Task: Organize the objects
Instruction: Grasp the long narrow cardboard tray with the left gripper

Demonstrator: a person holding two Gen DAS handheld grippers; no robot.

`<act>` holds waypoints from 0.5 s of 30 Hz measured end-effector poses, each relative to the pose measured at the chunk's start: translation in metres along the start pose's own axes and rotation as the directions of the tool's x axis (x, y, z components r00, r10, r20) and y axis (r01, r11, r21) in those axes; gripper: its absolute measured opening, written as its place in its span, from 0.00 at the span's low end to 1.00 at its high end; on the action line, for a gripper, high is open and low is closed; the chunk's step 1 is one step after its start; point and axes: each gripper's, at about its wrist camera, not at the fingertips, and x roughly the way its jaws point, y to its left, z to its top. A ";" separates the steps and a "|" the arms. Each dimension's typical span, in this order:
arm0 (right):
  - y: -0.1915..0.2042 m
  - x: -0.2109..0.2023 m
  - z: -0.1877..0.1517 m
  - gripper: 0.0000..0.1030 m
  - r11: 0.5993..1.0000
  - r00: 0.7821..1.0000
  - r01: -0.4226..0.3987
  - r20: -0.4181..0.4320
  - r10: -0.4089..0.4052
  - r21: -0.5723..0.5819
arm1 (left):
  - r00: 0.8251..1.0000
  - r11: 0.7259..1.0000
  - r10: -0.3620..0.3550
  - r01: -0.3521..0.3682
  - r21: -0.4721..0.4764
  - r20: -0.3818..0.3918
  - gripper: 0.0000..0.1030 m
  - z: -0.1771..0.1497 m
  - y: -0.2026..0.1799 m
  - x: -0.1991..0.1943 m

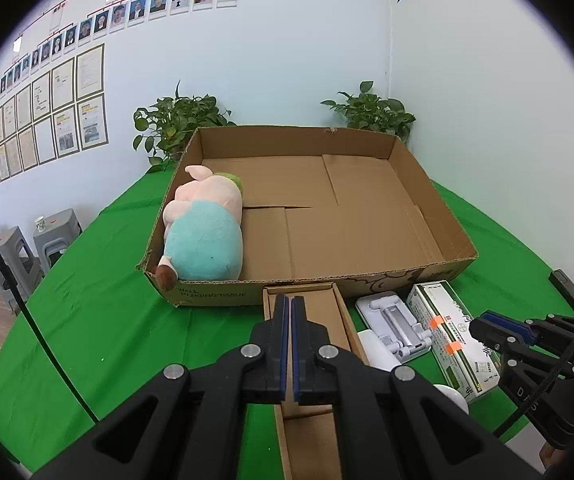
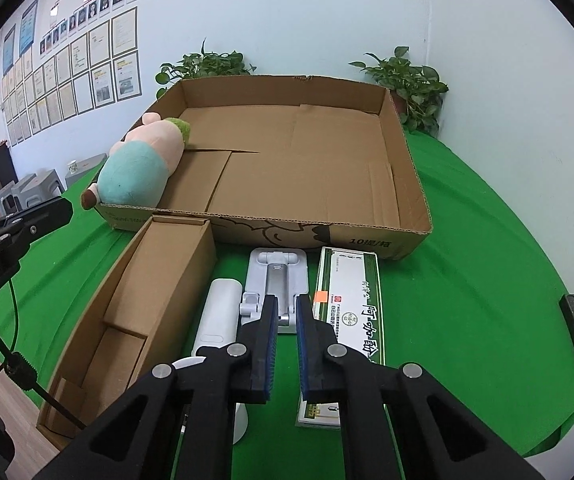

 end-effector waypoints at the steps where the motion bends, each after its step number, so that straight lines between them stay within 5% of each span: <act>1: 0.000 0.001 0.000 0.07 1.000 1.000 -0.004 0.000 0.004 -0.001 | 1.000 1.000 -0.001 0.001 -0.001 -0.005 0.01 0.000 -0.001 0.001; 15: -0.003 0.021 -0.005 0.07 1.000 1.000 -0.012 -0.026 0.012 0.013 | 0.999 1.000 0.000 0.000 -0.001 -0.035 0.01 -0.005 -0.010 0.010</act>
